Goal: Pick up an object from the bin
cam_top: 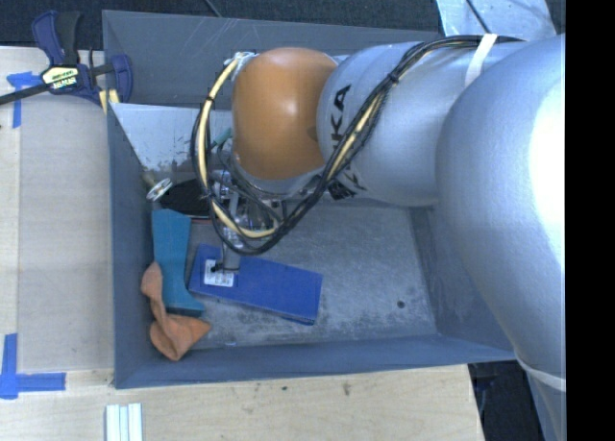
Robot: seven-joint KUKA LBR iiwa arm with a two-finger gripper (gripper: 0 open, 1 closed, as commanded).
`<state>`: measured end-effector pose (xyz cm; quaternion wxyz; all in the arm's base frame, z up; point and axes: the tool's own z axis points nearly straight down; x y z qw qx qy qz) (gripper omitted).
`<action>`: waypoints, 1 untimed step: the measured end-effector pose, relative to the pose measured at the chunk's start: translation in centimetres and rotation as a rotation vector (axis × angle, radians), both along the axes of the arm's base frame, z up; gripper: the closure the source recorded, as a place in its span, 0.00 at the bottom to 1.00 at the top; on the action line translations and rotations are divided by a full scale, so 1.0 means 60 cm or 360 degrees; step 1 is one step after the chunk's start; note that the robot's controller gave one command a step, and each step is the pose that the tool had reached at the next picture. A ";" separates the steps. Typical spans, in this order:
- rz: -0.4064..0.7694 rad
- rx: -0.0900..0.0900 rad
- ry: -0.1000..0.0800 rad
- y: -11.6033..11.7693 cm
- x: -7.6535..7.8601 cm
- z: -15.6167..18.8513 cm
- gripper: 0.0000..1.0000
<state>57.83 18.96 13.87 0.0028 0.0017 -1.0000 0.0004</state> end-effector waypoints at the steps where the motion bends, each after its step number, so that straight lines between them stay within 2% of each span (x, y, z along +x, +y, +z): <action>1: -0.0005 0.0003 -0.0012 -0.001 0.003 0.008 0.00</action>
Offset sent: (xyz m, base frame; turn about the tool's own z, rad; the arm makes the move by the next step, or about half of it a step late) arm 0.0069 -0.0475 -0.0351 -0.0587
